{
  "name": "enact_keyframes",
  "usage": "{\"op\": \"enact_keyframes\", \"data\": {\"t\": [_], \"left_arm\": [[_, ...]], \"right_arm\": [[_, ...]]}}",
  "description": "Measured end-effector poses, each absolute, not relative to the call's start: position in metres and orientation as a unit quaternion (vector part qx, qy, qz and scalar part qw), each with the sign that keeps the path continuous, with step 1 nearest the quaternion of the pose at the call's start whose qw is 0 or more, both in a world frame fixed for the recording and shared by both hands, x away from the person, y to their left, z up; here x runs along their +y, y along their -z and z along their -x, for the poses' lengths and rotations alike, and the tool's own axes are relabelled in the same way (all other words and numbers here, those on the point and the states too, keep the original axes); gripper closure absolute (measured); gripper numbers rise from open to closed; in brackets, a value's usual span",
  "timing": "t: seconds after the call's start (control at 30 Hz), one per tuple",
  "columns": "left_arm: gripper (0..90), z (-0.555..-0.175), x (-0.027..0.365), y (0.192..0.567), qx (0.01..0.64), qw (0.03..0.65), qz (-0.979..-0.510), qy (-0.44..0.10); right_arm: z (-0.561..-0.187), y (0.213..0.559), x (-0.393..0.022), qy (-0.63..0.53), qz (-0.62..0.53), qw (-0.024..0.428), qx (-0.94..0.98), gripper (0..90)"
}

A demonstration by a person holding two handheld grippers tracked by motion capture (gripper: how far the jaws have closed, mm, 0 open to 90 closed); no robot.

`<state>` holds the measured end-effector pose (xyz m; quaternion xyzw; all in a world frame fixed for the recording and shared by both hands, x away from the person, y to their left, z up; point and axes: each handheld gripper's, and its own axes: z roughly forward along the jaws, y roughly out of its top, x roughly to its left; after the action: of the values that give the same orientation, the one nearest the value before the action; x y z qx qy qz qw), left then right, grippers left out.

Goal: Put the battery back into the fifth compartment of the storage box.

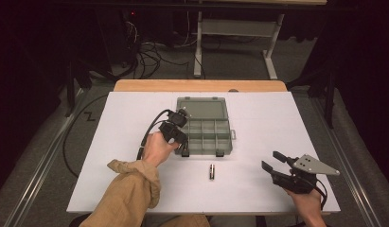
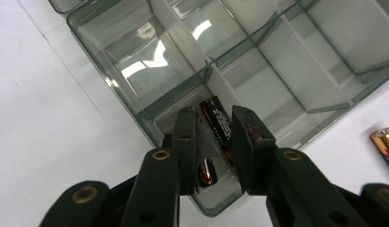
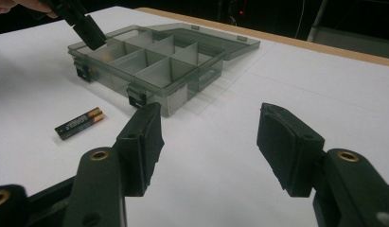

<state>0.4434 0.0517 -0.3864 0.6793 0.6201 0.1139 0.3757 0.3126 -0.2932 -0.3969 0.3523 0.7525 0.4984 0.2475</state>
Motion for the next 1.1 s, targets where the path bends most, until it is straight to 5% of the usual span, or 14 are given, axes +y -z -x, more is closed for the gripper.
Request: {"op": "enact_keyframes", "data": {"t": [0.4,1.1], "left_arm": [[54.1,-0.438,0.053,0.379,0.616,0.392,-0.673,-0.116],[46.0,-0.409,0.042,0.373,0.588,0.415,-0.686,-0.111]], "right_arm": [[-0.313,0.397,-0.293,-0.499,-0.352,0.247,0.753,42.5],[-0.313,0.397,-0.293,-0.498,-0.352,0.248,0.753,42.6]]}}
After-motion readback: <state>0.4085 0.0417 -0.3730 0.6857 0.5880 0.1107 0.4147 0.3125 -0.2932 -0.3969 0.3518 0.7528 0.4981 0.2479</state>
